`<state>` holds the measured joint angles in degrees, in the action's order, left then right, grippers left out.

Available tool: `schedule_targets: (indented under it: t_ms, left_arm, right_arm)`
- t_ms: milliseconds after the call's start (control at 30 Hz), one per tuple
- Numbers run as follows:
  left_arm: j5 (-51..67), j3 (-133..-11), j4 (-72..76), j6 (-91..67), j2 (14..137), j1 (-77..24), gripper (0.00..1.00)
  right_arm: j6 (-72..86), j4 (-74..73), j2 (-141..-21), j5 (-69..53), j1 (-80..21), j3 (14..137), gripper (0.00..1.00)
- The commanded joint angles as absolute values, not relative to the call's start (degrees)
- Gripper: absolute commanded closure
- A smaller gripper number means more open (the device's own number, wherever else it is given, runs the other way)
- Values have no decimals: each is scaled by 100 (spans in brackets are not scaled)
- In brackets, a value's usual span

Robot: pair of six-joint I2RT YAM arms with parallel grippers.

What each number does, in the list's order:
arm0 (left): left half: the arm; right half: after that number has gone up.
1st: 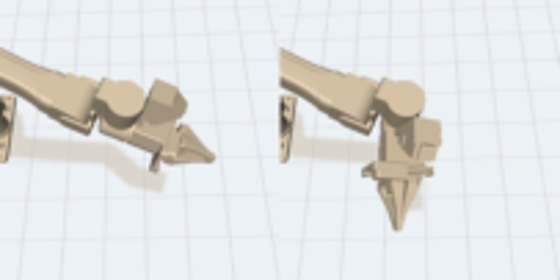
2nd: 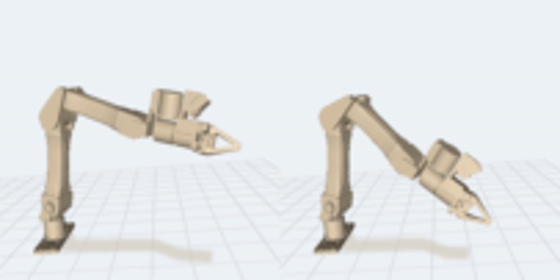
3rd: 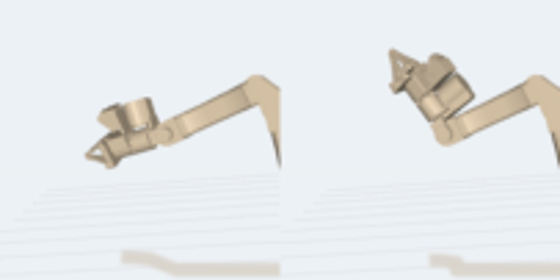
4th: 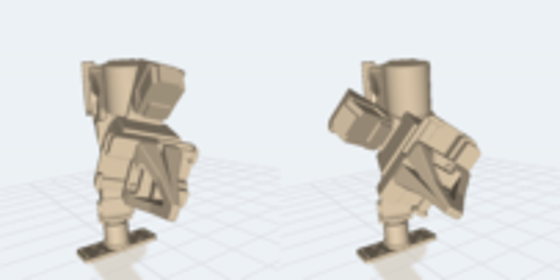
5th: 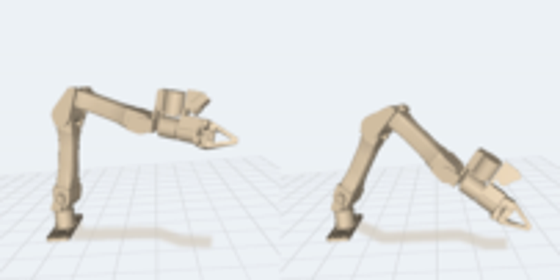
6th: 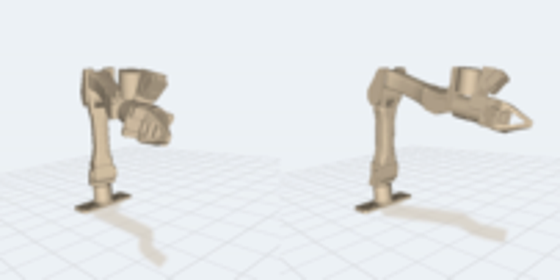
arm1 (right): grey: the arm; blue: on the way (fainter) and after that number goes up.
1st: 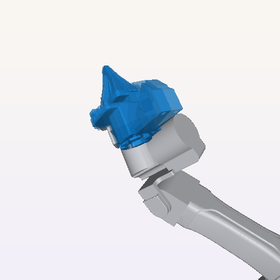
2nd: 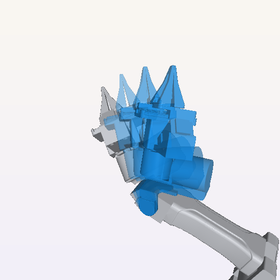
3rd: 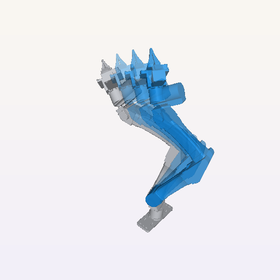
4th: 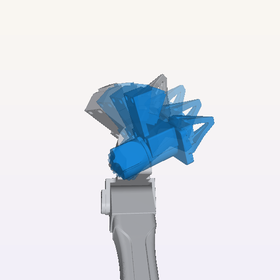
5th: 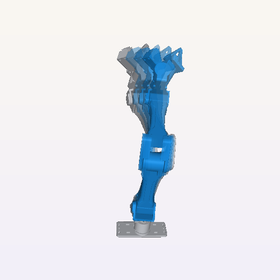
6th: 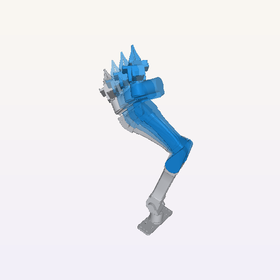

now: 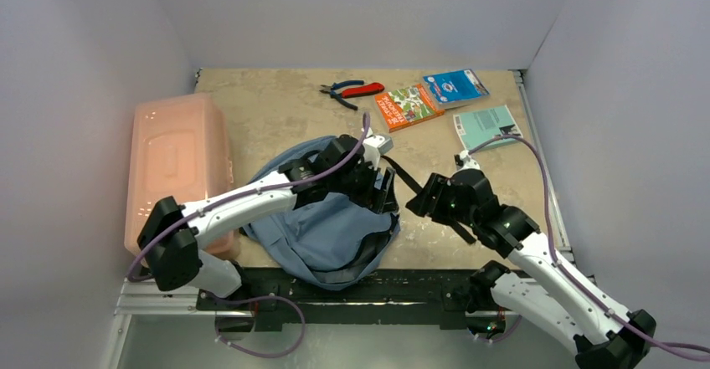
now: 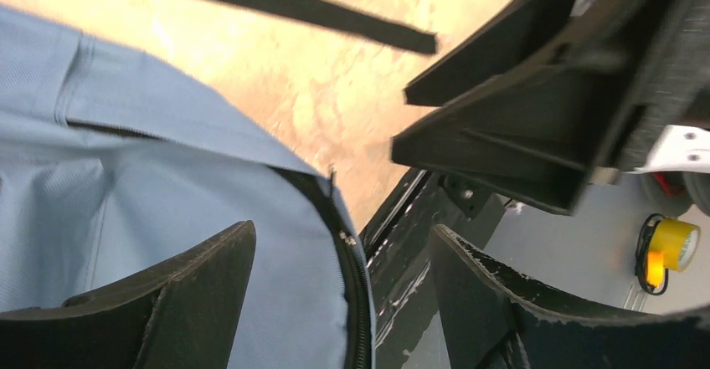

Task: Pack the student bag
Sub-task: Unzip the student bag at the center of the board.

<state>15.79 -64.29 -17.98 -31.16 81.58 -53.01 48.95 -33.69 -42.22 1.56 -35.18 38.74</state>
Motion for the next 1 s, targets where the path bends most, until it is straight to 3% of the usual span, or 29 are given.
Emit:
schedule_targets:
  t_ms: [0,100,167,667,867,967]
  left_arm:
    - [1690,-6625,-2205,-3301,8586,-5389,24]
    - [1830,-6789,-2199,-3314,8968,-5413,24]
    - [1848,-6839,-2062,-3309,9160,-5414,26]
    - [1814,-7311,-2075,-3165,9918,-5571,58]
    - [1871,-7411,-2157,-3140,10038,-5612,62]
    - [1861,-7414,-2217,-3095,10041,-5610,70]
  right_arm:
    - [5078,-3531,-4122,70,-3514,3617,39]
    - [5084,-3500,-4051,46,-3514,3489,40]
    - [5089,-3362,-4059,-98,-3507,3375,45]
    - [5104,-2759,-4204,-509,-3507,2981,65]
    - [5059,-2753,-4295,-519,-3513,2971,62]
    - [5045,-2746,-4310,-516,-3506,2971,61]
